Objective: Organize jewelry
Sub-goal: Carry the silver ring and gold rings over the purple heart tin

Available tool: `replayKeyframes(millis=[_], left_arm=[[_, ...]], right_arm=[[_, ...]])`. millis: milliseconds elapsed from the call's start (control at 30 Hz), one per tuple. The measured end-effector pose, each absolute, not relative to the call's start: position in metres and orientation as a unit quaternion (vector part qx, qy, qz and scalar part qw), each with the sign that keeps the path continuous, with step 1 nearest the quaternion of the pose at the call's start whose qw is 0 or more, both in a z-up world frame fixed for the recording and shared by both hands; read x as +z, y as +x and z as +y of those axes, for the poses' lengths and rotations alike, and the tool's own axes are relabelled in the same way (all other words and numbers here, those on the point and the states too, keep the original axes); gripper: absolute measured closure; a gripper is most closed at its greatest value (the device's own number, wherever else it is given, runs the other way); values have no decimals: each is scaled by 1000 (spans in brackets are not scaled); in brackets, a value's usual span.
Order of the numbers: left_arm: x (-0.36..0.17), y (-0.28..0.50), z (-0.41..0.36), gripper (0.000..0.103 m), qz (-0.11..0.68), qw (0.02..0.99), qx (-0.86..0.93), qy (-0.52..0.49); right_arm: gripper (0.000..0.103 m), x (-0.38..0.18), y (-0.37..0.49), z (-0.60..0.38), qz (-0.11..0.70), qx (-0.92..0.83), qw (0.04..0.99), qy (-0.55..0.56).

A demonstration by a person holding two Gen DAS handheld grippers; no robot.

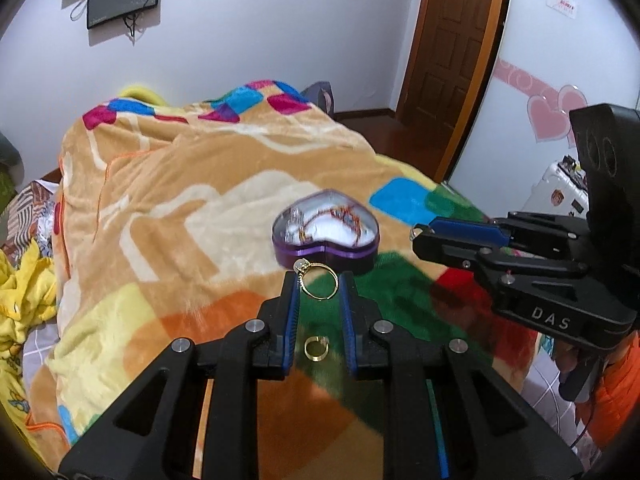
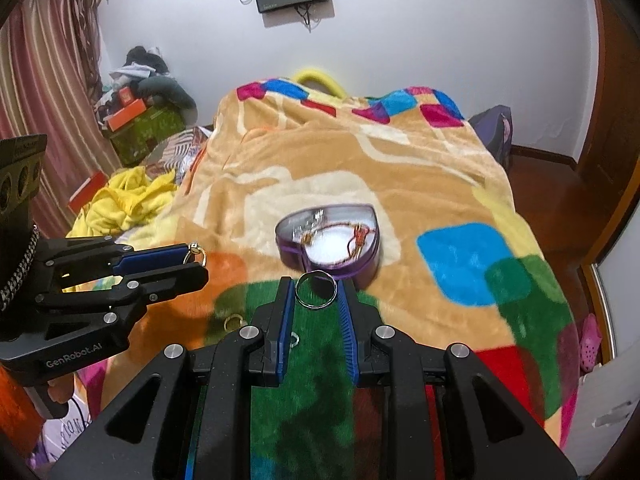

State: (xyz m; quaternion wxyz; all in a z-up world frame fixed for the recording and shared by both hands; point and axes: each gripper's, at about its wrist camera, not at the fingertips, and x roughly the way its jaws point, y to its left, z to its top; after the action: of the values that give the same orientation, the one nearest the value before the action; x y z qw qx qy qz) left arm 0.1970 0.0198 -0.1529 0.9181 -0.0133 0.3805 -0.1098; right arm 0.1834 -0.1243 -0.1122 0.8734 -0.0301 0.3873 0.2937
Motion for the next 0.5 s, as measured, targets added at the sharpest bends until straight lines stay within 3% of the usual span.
replayKeyframes(millis=[500], left_arm=[[-132, 232, 30, 84, 344, 932, -109, -24]], right_arm=[[83, -101, 210, -121, 366, 289, 885, -18]])
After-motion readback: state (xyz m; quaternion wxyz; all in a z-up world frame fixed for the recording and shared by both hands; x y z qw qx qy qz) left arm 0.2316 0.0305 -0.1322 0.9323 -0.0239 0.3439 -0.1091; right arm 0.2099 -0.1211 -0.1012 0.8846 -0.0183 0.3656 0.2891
